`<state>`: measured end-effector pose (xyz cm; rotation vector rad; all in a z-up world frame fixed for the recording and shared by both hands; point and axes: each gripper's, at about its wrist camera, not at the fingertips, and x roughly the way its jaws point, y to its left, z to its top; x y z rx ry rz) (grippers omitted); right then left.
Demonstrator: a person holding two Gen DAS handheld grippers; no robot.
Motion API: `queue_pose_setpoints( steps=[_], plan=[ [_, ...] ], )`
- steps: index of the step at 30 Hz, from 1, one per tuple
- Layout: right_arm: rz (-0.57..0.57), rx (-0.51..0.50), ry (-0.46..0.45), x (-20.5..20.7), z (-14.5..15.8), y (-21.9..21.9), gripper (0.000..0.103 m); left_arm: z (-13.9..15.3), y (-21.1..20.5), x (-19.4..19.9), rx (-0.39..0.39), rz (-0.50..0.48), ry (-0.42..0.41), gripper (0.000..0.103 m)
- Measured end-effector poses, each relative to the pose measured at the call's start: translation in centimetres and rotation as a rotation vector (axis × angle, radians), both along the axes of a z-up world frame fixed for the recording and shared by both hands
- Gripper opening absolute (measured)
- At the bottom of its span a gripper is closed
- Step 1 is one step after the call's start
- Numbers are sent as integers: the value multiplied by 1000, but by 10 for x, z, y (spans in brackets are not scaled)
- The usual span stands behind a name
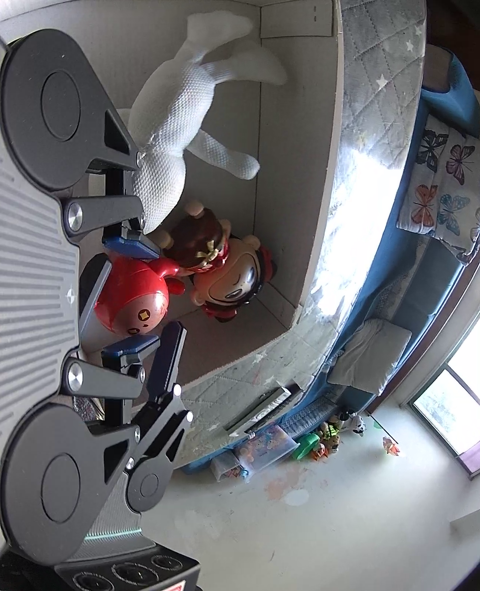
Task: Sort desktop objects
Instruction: 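Lift the red octopus with the left tool and carry it over the box, then lower the red octopus into the box and open the left tool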
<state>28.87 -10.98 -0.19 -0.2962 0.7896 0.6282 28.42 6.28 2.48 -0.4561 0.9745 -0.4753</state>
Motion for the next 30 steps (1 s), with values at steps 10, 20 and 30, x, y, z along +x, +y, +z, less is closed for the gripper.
queue_pose_setpoints(
  steps=[10,20,30],
  plan=[
    [4,0,7,4,3,3,73,5,-2,-3,18,10,-8,49],
    [-8,19,7,0,5,3,73,9,-4,-7,45,14,-21,49],
    [-14,10,12,2,2,7,73,9,2,-6,34,27,-19,49]
  ],
)
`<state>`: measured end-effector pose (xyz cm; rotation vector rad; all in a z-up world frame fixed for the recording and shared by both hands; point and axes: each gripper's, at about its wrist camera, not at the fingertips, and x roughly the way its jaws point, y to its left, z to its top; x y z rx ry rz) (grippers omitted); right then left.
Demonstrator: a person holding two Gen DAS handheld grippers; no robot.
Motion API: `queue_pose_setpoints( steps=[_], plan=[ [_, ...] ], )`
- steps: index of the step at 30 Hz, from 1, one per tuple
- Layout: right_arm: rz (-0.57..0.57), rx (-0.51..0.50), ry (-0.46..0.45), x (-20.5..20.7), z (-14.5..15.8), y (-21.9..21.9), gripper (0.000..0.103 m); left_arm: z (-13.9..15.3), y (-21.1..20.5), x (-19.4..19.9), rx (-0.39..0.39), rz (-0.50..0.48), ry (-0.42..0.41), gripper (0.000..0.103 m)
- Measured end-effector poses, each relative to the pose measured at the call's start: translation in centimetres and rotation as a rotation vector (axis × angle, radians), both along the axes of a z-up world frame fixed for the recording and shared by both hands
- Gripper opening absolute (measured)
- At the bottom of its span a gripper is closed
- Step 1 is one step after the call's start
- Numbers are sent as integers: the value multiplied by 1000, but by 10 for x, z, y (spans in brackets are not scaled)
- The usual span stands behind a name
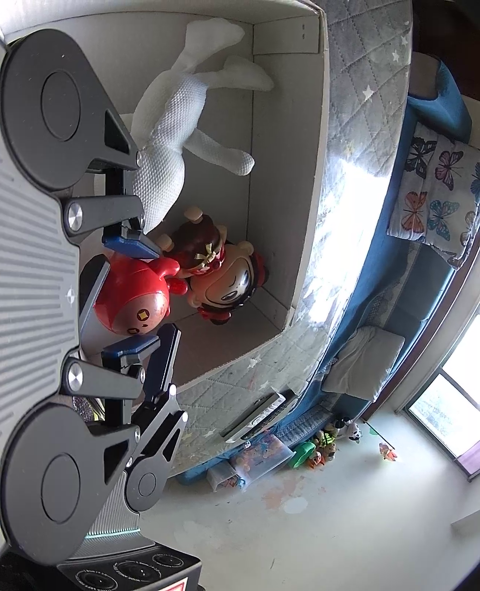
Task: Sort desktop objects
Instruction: 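Lower the red octopus into the box and open the left tool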
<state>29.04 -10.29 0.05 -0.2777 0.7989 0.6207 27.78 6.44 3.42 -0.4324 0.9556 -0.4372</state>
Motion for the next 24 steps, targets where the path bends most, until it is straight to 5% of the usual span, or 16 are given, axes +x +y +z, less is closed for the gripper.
queue_pose_setpoints(
  steps=[24],
  plan=[
    [-20,50,2,-7,6,-7,74,5,3,-10,4,30,-1,47]
  ],
)
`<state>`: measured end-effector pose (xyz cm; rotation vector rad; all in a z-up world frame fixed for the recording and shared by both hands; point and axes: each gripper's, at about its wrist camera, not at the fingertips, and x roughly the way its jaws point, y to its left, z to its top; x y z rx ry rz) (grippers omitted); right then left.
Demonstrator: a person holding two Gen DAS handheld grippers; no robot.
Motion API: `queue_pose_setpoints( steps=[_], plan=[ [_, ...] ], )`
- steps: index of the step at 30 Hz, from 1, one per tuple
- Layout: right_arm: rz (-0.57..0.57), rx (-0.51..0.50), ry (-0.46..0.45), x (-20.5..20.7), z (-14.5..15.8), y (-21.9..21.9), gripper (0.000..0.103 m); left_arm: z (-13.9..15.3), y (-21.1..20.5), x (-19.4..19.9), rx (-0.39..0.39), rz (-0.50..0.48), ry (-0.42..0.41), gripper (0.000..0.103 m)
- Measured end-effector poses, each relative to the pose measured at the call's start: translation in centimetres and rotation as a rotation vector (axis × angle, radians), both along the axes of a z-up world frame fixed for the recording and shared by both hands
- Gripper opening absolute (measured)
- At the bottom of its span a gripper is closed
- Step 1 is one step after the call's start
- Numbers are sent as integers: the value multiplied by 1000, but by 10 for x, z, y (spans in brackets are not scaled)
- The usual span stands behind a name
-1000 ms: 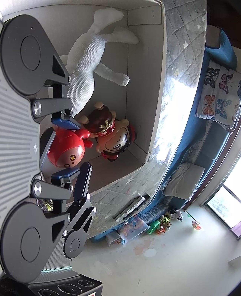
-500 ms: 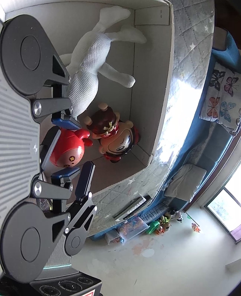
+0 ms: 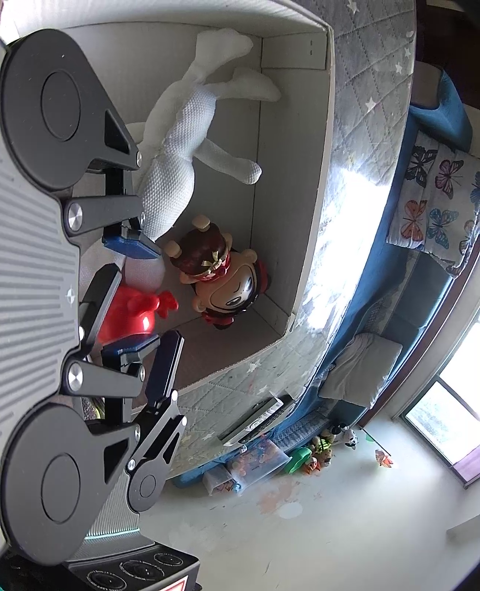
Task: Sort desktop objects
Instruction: 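Lower the red octopus into the box and open the left tool, then move the left tool out of the box toward the green alien toy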
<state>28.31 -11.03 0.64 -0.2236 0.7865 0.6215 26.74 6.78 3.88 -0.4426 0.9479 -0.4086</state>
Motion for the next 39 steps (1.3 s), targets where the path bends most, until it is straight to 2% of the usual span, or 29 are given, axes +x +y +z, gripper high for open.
queue_pose_setpoints(
  steps=[11,14,22,25,32,39],
  plan=[
    [-26,42,-82,-31,21,-18,75,20,3,-27,7,32,-70,47],
    [-35,61,-106,-45,27,-24,79,25,0,-38,10,30,-93,47],
    [-35,54,-157,-80,31,-38,82,34,-7,-67,19,21,-140,47],
    [-39,57,-158,-92,28,-44,86,32,-13,-78,29,11,-150,47],
    [-87,25,-157,-118,8,-64,86,22,-32,-95,27,-16,-147,47],
    [-171,13,-186,-127,1,-94,88,-2,-60,-94,31,-49,-87,47]
  ],
)
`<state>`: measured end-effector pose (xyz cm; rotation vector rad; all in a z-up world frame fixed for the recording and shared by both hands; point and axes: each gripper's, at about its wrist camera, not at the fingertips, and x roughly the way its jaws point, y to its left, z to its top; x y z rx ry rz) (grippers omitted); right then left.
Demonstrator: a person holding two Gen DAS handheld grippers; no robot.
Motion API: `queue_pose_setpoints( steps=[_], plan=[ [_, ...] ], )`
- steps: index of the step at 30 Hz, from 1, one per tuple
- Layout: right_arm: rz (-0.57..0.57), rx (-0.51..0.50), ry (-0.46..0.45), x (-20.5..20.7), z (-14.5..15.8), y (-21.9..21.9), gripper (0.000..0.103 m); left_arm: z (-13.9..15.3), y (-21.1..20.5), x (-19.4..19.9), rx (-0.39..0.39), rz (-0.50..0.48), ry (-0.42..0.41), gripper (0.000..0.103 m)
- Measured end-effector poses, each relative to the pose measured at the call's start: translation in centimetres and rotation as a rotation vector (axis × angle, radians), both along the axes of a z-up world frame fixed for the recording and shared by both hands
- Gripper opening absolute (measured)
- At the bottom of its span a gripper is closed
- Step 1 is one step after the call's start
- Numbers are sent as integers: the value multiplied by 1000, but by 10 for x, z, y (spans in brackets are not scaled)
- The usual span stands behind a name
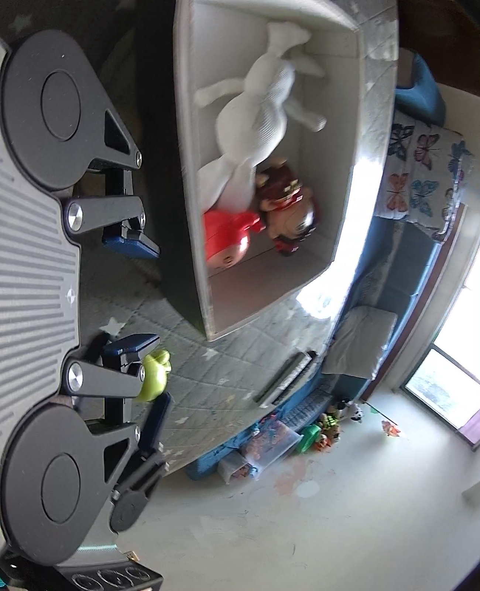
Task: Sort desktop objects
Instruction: 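Move the left tool out of the box toward the green alien toy, then close the left tool on the green alien toy's head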
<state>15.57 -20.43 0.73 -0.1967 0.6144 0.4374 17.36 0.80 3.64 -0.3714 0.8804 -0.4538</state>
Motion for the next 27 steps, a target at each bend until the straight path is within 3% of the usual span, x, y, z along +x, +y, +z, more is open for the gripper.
queue_pose_setpoints(
  steps=[6,12,27],
  plan=[
    [-72,-19,24,12,-12,-26,91,-11,-22,6,-10,-33,27,47],
    [-98,-15,74,27,-32,-40,91,-14,-34,16,-67,-38,48,47],
    [-51,43,127,46,-53,-47,93,-21,-64,32,-106,-83,81,47]
  ],
)
